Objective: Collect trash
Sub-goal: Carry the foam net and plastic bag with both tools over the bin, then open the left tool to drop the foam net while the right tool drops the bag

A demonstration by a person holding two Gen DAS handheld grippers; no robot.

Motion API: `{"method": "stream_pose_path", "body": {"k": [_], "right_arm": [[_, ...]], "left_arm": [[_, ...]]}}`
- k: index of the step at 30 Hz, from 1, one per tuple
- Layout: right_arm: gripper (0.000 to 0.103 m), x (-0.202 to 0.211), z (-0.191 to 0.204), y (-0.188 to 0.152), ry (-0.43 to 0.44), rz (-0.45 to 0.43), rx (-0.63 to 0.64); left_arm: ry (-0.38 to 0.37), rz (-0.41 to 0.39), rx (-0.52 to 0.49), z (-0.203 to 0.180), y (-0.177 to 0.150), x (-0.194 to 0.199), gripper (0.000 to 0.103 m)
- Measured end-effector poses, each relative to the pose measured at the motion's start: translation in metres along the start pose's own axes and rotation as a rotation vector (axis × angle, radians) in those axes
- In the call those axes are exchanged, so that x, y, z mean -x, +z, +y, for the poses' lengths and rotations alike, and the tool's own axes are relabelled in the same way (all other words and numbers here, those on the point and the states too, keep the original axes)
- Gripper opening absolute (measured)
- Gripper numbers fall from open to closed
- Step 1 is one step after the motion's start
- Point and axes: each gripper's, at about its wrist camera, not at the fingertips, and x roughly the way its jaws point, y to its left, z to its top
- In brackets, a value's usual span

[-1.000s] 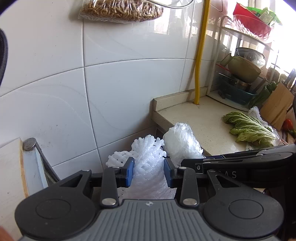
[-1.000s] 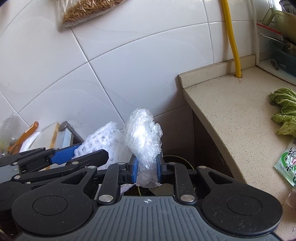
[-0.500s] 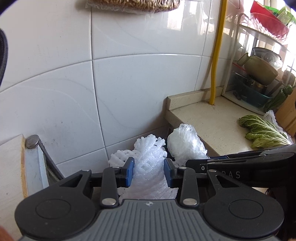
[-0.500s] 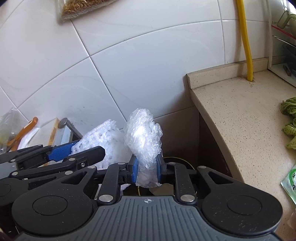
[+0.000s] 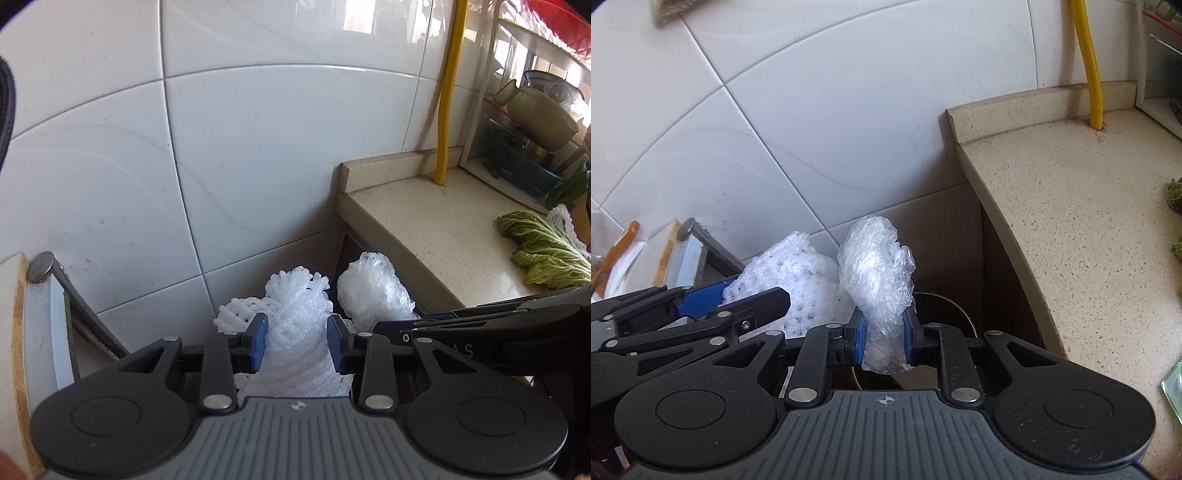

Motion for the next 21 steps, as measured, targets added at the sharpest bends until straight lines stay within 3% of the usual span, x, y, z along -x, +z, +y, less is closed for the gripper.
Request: {"method": "stream_pose_path", "body": {"k": [21], "right_arm": [[0.030,-0.050,-0.015,0.008,0.000,0.113,-0.022]], "left_arm": [[0.034,0.091,0.027,0.013,0.004,-0.042,0.033]]}}
